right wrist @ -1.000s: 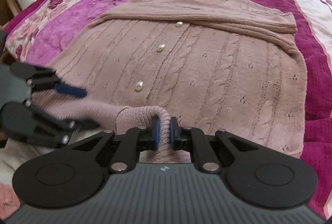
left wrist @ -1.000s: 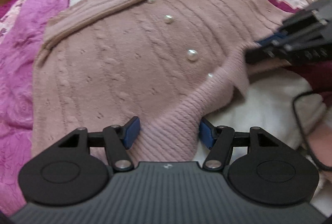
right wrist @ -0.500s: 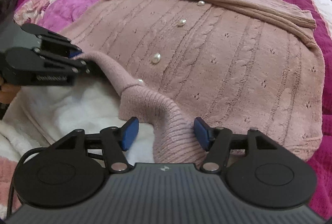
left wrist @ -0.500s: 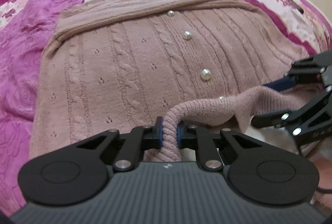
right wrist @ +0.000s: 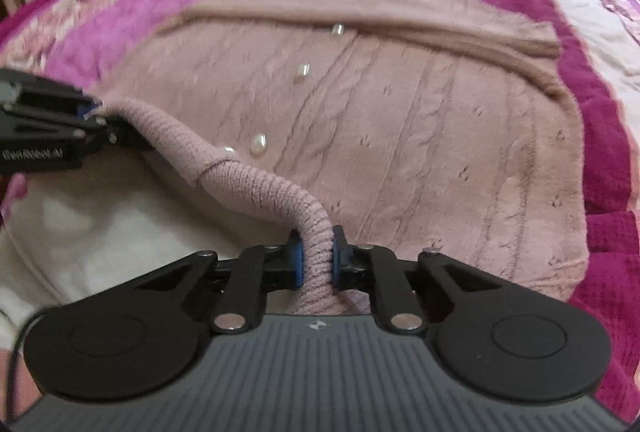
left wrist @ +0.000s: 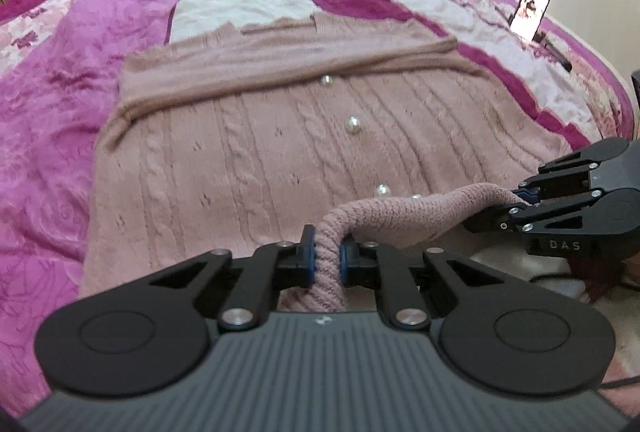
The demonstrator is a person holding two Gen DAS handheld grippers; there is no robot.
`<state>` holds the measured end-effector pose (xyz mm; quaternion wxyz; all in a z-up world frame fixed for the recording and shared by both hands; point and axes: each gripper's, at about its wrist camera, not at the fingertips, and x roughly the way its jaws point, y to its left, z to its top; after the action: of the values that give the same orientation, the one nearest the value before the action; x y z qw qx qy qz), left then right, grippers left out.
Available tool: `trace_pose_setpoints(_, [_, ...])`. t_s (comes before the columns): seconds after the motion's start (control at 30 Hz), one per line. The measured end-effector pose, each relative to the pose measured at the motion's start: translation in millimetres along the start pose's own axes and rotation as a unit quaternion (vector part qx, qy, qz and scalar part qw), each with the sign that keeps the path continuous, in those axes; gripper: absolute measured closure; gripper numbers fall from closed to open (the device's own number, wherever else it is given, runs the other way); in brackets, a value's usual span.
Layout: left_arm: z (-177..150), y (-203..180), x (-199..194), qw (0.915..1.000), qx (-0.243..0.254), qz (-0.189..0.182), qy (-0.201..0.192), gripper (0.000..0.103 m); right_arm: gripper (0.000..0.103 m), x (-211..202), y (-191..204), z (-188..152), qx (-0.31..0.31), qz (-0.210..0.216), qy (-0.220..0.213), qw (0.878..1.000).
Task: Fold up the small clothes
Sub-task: 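Lift the hem with both grippers and fold it toward the collar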
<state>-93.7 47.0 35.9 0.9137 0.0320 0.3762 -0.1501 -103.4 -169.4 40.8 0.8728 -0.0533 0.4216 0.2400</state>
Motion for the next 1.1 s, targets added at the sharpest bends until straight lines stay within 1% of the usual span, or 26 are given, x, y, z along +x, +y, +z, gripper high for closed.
trace_pose_setpoints(0.2, [17,4,-13,0.9994,-0.011,0.004,-0.031,0.091,0.091,-26,-4,13,0.03,0.006,-0.065,0.997])
trace_pose_setpoints(0.43, [40,10,-21,0.9977,-0.026,0.012,-0.062,0.091,0.091,-39,-11,38,0.06,0.02,-0.118,0.991])
trace_pose_setpoints(0.63, [63,16,-25,0.9957,-0.032,0.022,-0.084,0.091,0.091,-43,-14,56,0.074,0.024,-0.151,0.985])
trace_pose_setpoints(0.97, [88,19,-19,0.9936,-0.032,0.024,-0.105,0.091,0.092,-43,-28,79,0.097,0.024,-0.183,0.978])
trace_pose_setpoints(1.1, [101,19,-19,0.9915,-0.027,0.029,-0.124,0.091,0.092,-43,-34,91,0.101,0.022,-0.2,0.974])
